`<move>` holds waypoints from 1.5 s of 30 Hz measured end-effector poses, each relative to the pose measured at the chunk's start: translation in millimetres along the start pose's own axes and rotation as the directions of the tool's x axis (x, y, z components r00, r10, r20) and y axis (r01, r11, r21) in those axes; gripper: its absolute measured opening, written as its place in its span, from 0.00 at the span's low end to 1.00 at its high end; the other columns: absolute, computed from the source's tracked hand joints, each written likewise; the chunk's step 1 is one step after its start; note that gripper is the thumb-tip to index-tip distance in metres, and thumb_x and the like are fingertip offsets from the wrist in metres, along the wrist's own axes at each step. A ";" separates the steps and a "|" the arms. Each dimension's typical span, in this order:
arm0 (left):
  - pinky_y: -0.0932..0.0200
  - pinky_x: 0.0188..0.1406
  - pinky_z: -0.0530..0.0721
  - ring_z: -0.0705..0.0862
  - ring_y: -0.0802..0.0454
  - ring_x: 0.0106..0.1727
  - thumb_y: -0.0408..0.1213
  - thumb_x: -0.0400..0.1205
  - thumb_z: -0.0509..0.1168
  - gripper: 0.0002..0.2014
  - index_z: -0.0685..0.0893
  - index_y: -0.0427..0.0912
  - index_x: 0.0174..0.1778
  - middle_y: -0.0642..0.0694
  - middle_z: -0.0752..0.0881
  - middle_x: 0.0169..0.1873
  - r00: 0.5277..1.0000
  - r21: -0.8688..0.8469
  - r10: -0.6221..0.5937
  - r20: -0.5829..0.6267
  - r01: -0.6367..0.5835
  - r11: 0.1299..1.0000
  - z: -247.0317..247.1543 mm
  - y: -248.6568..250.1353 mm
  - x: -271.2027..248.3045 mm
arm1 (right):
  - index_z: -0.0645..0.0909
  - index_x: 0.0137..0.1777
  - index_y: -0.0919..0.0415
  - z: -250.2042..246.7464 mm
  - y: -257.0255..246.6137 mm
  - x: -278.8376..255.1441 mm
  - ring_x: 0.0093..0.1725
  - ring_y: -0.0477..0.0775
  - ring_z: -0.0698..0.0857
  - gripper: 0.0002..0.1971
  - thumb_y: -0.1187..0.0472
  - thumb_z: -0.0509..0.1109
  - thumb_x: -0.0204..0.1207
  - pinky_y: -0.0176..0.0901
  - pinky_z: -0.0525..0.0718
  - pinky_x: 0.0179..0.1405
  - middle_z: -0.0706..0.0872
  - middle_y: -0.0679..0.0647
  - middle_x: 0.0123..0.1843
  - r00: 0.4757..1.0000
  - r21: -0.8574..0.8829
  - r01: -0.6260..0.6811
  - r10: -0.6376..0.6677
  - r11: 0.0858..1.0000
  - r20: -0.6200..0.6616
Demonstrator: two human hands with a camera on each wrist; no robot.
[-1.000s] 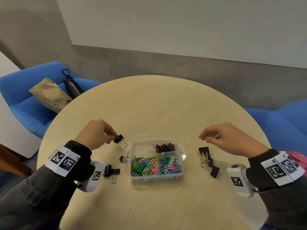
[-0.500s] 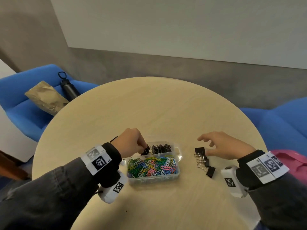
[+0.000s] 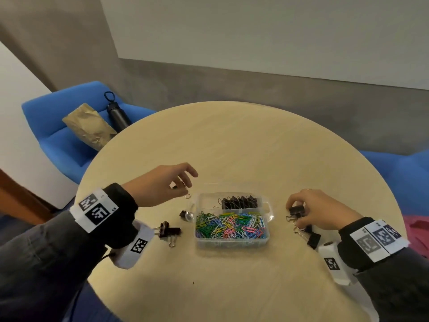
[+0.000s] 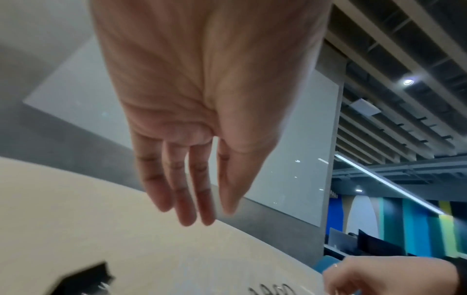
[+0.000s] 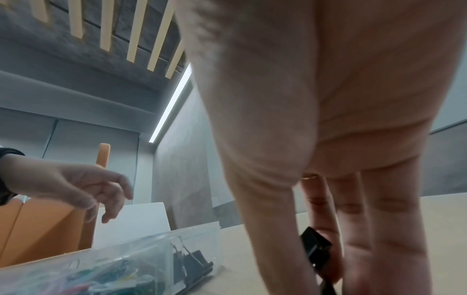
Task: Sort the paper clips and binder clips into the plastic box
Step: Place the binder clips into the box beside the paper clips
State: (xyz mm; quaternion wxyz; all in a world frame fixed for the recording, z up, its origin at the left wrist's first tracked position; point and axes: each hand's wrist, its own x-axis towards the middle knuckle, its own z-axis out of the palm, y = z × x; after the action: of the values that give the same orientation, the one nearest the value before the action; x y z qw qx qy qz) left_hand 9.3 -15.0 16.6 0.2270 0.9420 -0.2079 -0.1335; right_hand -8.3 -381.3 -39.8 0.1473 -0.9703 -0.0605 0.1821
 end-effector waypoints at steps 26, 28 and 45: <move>0.61 0.49 0.84 0.85 0.55 0.46 0.44 0.75 0.74 0.18 0.84 0.46 0.60 0.50 0.83 0.53 0.986 0.152 0.129 -0.103 -0.113 0.982 26.9 18.6 30.2 | 0.81 0.49 0.47 3.1 3.1 0.1 0.40 0.51 0.86 0.18 0.67 0.81 0.65 0.45 0.90 0.43 0.81 0.51 0.48 0.998 0.152 0.041 -0.033 0.988 -0.051; 0.58 0.51 0.84 0.86 0.53 0.48 0.44 0.75 0.74 0.19 0.84 0.45 0.61 0.48 0.84 0.54 0.994 0.169 0.111 -0.022 -0.106 0.980 37.0 21.6 42.6 | 0.80 0.48 0.46 2.1 6.1 -0.2 0.41 0.51 0.86 0.19 0.65 0.81 0.65 0.45 0.89 0.44 0.82 0.51 0.48 0.998 0.154 0.047 -0.040 0.987 -0.052; 0.61 0.63 0.81 0.86 0.58 0.59 0.24 0.86 0.53 0.24 0.71 0.45 0.77 0.52 0.85 0.64 0.976 0.040 0.102 0.192 -0.111 0.993 41.4 9.1 43.6 | 0.82 0.46 0.50 -7.8 14.6 1.8 0.45 0.49 0.90 0.14 0.65 0.82 0.65 0.51 0.87 0.57 0.91 0.54 0.42 0.993 0.417 0.111 -0.084 0.902 -0.083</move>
State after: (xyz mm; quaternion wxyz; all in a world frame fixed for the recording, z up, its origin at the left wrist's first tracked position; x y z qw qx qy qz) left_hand 30.3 -57.5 -21.5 0.1890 0.9179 -0.2821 -0.2052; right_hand -2.9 -396.9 -37.9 0.3639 -0.9167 -0.0635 0.1524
